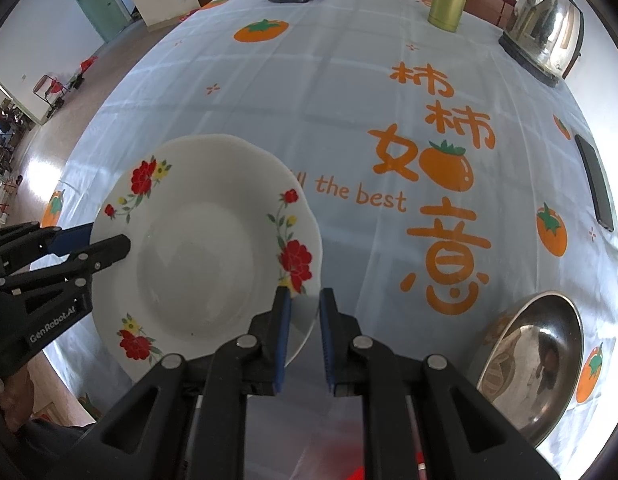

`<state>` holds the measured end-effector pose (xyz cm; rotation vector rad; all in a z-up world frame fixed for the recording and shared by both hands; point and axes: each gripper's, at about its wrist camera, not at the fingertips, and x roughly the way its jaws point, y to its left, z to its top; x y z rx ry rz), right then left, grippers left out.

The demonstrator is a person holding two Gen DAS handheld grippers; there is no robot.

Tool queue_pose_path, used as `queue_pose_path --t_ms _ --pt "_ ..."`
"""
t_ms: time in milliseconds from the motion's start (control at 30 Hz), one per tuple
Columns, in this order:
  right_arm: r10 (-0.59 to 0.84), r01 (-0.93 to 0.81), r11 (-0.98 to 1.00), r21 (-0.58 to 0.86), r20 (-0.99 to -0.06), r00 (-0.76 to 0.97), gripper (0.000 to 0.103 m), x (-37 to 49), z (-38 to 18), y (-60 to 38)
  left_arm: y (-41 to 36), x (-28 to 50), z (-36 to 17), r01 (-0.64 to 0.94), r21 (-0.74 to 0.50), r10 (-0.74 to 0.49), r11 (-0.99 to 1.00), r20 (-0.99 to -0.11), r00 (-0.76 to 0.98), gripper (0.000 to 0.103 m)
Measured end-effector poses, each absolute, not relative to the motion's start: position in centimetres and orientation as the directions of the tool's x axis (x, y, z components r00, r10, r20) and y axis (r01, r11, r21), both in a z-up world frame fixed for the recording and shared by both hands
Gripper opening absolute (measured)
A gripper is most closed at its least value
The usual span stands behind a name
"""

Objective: Organize plates and bowls
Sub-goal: 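Lower the red-flowered plate onto the pink-floral plate stack with both tools, then open both tools to release the red-flowered plate rim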

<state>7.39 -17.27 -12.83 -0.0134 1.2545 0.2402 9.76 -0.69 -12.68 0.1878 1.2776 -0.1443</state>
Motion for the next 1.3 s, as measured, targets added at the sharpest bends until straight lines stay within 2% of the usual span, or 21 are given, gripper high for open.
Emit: queue_pose_path --t_ms 400,567,767,833,900,967,1233,1300 --pt "0.176 -0.185 0.975 0.125 -0.941 0.289 0.015 7.3 -12.9 -17.3 -0.8 9.7 -12.7 0.207 0.064 0.001 0.976 -0.956 0.293 0.03" --pt "0.196 -0.183 0.972 0.148 -0.94 0.28 0.018 7.2 -13.0 -17.2 -0.5 9.8 -12.8 0.191 0.072 0.014 0.979 -0.958 0.288 0.037" --pt "0.205 -0.192 0.969 0.156 -0.939 0.275 0.018 7.0 -13.1 -16.9 -0.2 9.8 -13.1 0.18 0.058 0.008 0.982 -0.964 0.267 0.037" --pt "0.205 -0.192 0.969 0.156 -0.94 0.273 0.022 7.1 -13.2 -16.8 0.0 9.8 -13.1 0.175 0.051 0.003 0.983 -0.964 0.266 0.037" --pt "0.221 -0.193 0.966 0.17 -0.934 0.281 0.046 7.0 -12.9 -16.8 0.1 9.8 -12.9 0.169 0.046 -0.001 0.985 -0.963 0.268 0.037" --pt "0.222 -0.192 0.967 0.167 -0.923 0.314 0.055 6.8 -12.2 -16.8 0.4 9.8 -12.7 0.159 0.043 -0.002 0.986 -0.962 0.273 0.037" --pt "0.235 -0.184 0.966 0.18 -0.91 0.343 0.056 5.6 -10.9 -17.0 0.9 8.8 -11.5 0.144 0.03 -0.012 0.989 -0.958 0.287 0.039" --pt "0.241 -0.178 0.966 0.188 -0.904 0.353 0.056 5.0 -10.4 -17.2 0.7 8.5 -11.2 0.151 0.01 -0.034 0.989 -0.957 0.287 0.042"
